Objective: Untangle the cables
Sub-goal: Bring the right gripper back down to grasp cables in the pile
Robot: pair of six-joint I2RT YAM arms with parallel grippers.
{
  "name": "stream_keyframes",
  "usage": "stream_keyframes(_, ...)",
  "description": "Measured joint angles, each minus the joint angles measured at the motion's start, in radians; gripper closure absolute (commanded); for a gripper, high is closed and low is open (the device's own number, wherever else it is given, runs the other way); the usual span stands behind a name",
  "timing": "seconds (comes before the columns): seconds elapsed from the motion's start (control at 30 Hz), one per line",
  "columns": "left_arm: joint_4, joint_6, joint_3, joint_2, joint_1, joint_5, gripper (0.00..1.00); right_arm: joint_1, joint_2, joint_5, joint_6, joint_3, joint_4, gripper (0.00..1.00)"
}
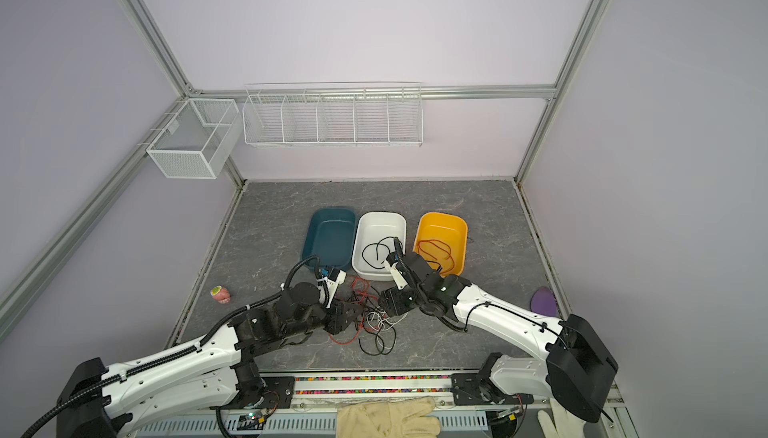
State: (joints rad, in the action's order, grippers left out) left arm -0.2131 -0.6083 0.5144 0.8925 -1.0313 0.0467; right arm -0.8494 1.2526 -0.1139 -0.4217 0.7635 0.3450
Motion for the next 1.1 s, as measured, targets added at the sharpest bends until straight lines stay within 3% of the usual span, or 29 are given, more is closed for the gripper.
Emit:
stream_keyframes(0.17,-0.034,-0.001,-0.002,-0.085,0.000,-0.049,0.55,-0.019,0.039,0.008,-0.005,-0.001,-0.043,0.39)
stream_keyframes(0.47,-0.047,-0.029,-0.076,-0.101,0.000,-0.066,0.54,-0.071,0.123,0.022,0.003,0.002,-0.084,0.44)
stream_keyframes(0.87,0.031,-0.084,-0.158,-0.089,0.000,-0.050,0.54,-0.083,0.222,0.090,0.003,0.038,-0.100,0.65)
stream_keyframes(1.03,0.081,-0.102,-0.178,-0.062,0.000,-0.037,0.54,-0.085,0.261,0.098,0.004,0.055,-0.111,0.66)
stream_keyframes(1.1,0.102,-0.110,-0.180,-0.048,0.000,-0.029,0.54,-0.087,0.273,0.099,0.005,0.056,-0.115,0.72)
